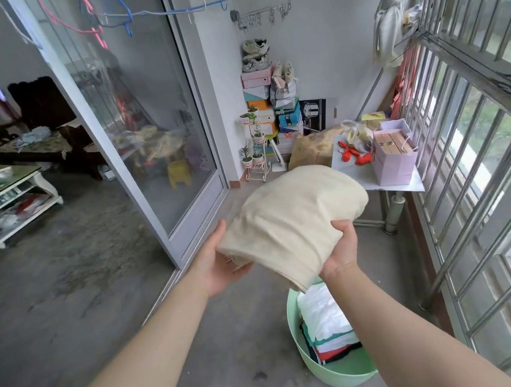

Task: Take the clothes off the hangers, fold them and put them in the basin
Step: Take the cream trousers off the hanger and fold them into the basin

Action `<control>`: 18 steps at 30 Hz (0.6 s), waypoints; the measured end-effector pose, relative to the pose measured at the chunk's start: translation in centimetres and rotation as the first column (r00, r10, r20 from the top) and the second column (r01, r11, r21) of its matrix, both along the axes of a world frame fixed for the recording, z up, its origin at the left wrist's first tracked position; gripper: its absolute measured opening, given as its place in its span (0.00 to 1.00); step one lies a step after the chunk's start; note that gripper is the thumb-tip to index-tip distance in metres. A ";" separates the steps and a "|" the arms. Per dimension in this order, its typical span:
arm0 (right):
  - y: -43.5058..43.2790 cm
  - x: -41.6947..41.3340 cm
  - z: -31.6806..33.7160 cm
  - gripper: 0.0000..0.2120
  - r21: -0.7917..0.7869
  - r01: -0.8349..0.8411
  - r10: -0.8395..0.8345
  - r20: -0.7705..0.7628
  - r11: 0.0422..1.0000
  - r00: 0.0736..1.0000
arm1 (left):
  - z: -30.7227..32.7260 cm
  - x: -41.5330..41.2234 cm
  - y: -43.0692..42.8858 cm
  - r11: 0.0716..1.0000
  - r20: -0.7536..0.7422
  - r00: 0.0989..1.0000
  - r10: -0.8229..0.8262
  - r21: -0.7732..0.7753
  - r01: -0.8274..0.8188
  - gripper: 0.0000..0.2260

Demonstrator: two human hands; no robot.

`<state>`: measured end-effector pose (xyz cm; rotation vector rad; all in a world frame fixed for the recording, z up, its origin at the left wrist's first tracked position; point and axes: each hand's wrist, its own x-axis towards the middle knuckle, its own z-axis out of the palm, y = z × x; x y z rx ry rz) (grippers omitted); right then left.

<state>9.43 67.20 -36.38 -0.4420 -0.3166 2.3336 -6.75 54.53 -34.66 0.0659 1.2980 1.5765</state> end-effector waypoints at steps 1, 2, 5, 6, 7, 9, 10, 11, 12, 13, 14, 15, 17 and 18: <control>0.0 -0.3 0.4 0.18 -0.017 0.024 -0.025 -0.012 1.000 1.000 | 0.0 0.4 0.4 0.999 0.024 0.999 0.044 0.017 -0.044 0.23; 0.0 -0.5 0.9 0.18 -0.030 0.046 -0.046 -0.022 0.999 0.999 | 0.1 0.9 0.7 0.996 0.057 0.996 0.074 0.046 -0.077 0.23; 0.1 -1.0 1.8 0.19 -0.048 0.127 -0.128 -0.036 0.991 0.991 | 0.4 2.7 1.9 0.976 0.108 0.984 0.139 0.154 -0.154 0.23; 0.2 -1.1 2.0 0.20 -0.058 0.150 -0.153 -0.048 0.987 0.987 | 0.6 3.4 2.2 0.967 0.128 0.981 0.145 0.191 -0.168 0.27; 0.1 -1.1 2.2 0.20 -0.065 0.170 -0.174 -0.062 0.983 0.983 | 0.5 3.8 2.4 0.964 0.143 0.980 0.137 0.208 -0.165 0.30; 0.0 -1.1 2.7 0.20 -0.080 0.204 -0.210 -0.081 0.976 0.974 | 0.3 4.8 2.6 0.962 0.224 0.972 0.069 0.244 -0.124 0.33; 0.0 -1.1 3.0 0.20 -0.090 0.216 -0.224 -0.088 0.972 0.971 | 0.2 5.2 2.7 0.957 0.293 0.956 0.012 0.275 -0.096 0.34; -0.2 -1.0 3.2 0.20 -0.098 0.227 -0.236 -0.098 0.969 0.967 | 0.1 5.6 2.9 0.950 0.344 0.938 -0.041 0.303 -0.070 0.34; -0.3 -0.9 3.3 0.20 -0.103 0.235 -0.246 -0.101 0.966 0.964 | 0.3 6.0 3.0 0.941 0.365 0.926 -0.091 0.336 -0.040 0.33; -0.2 -0.9 3.2 0.20 -0.116 0.234 -0.247 -0.110 0.965 0.963 | 0.6 6.2 3.2 0.934 0.346 0.932 -0.104 0.357 -0.028 0.29; -0.2 -0.8 3.3 0.20 -0.120 0.221 -0.234 -0.107 0.968 0.966 | 1.0 6.3 3.4 0.930 0.325 0.940 -0.103 0.368 -0.025 0.24; -0.3 -0.6 3.3 0.21 -0.122 0.215 -0.229 -0.116 0.969 0.967 | 1.3 6.3 3.7 0.927 0.307 0.945 -0.114 0.375 -0.011 0.21; -0.2 -0.2 3.1 0.25 -0.144 0.192 -0.213 -0.150 0.971 0.965 | 1.9 6.1 4.1 0.927 0.300 0.948 -0.110 0.374 -0.010 0.19; -0.1 -0.1 2.9 0.29 -0.146 0.178 -0.203 -0.178 0.973 0.963 | 2.1 6.0 4.2 0.932 0.296 0.950 -0.094 0.361 -0.021 0.18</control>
